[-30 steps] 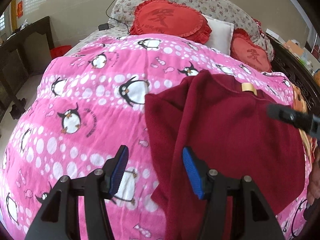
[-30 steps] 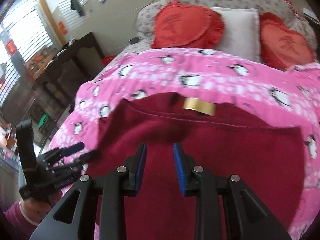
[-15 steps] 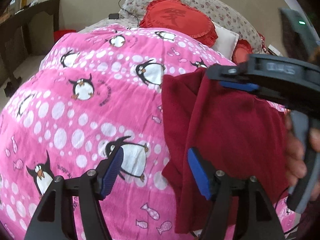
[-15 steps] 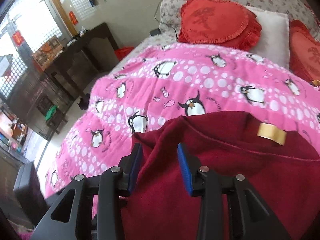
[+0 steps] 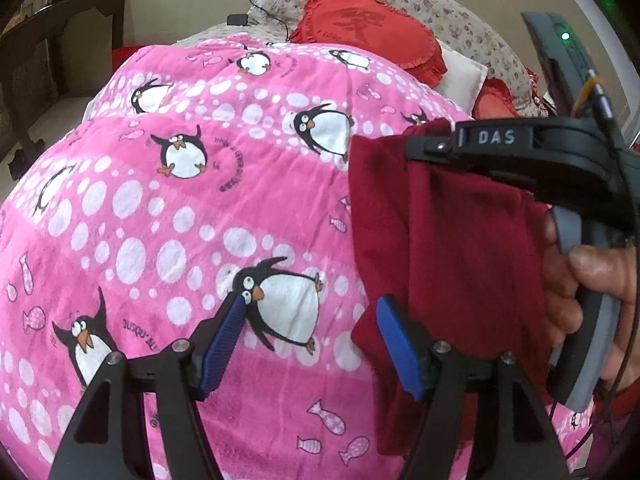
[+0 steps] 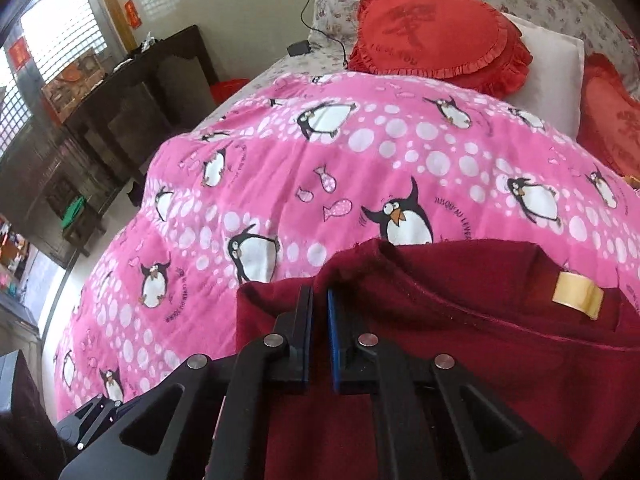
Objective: Fold small clothes
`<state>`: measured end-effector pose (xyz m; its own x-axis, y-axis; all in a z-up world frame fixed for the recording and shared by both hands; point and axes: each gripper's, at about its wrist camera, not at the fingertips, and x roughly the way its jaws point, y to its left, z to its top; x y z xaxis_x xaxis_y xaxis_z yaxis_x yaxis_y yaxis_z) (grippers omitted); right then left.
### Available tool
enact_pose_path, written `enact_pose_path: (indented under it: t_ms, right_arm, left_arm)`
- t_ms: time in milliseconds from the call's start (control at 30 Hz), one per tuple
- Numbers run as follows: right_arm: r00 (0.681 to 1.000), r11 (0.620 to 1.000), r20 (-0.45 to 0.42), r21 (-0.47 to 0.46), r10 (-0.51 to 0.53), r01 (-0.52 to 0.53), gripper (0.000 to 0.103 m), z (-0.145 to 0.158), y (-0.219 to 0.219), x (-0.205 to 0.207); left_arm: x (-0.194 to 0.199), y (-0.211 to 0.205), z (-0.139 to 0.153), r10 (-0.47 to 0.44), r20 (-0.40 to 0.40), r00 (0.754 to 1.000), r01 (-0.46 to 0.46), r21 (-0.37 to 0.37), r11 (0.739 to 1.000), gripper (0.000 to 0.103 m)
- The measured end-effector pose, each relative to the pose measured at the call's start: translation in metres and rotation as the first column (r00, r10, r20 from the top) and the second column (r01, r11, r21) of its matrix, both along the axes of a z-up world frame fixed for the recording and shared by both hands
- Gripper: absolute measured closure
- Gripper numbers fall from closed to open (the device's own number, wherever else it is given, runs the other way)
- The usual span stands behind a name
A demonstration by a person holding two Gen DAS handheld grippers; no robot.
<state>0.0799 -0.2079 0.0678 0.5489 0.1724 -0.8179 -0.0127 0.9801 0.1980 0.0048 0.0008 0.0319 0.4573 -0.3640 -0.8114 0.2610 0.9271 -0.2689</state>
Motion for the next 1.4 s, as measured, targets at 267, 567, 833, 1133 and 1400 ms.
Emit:
enact_pose_path:
  t_ms: [267, 567, 833, 1133, 1400]
  right_arm:
    - [0.999, 0.999, -0.038, 0.045, 0.014, -0.012, 0.103, -0.009, -0.002, 0.003]
    - [1.000, 0.994, 0.008, 0.108, 0.021, -0.022, 0.098, 0.006, -0.010, -0.028]
    - [0.999, 0.989, -0.035, 0.143, -0.018, 0.023, 0.060, 0.009, -0.012, -0.015]
    - [0.991, 0.985, -0.134, -0.165, 0.027, -0.049, 0.046, -0.019, 0.047, 0.016]
    - [0.990, 0.951, -0.135, -0.298, 0.048, -0.087, 0.044, -0.033, 0.065, 0.015]
  left_arm:
    - [0.000, -0.004, -0.002, -0.002, -0.004, 1.000, 0.002, 0.001, 1.000, 0.031]
    - [-0.005, 0.004, -0.003, 0.017, -0.012, 1.000, -0.018, -0.031, 0.999, 0.030]
    - [-0.010, 0.013, -0.004, 0.027, -0.033, 0.999, -0.031, -0.121, 0.992, 0.021]
    - [-0.017, 0.021, -0.004, 0.008, -0.031, 0.999, -0.012, -0.143, 0.990, 0.017]
    - [-0.024, 0.018, -0.001, 0.008, -0.017, 1.000, -0.010, -0.101, 0.995, 0.017]
